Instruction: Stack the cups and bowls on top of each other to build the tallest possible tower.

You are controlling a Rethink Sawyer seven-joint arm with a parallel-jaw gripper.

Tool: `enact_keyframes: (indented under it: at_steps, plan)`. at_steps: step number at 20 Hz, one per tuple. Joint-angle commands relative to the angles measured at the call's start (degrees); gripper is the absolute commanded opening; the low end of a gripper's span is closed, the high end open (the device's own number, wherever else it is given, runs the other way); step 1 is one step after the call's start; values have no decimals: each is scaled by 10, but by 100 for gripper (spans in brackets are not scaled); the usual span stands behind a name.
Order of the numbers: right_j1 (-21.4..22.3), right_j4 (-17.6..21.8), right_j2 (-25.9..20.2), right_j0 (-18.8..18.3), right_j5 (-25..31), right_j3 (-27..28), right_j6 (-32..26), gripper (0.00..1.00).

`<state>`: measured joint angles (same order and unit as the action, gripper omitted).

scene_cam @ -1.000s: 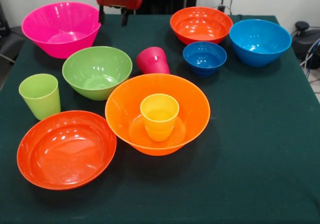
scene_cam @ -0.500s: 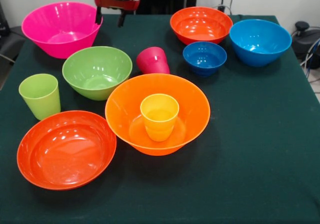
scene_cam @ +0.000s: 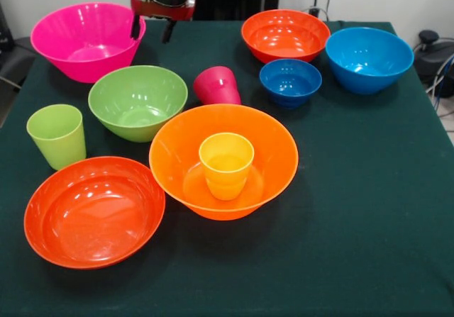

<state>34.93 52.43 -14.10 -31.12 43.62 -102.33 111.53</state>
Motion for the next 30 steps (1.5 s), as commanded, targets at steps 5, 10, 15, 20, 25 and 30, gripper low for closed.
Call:
enact_keyframes:
  at_steps: [5, 10, 15, 20, 25, 30]
  plan:
    - [-52, 39, 5, 19, -52, 66, 9, 100]
    - [-53, 48, 18, 30, -59, 73, 19, 100]
    - [-58, 49, 29, 38, -70, 78, 24, 100]
    - [-61, 46, 37, 42, -79, 80, 23, 100]
    - [-56, 54, 27, 28, -138, 71, -3, 0]
    - [-52, 44, 24, 23, -148, 63, -6, 0]
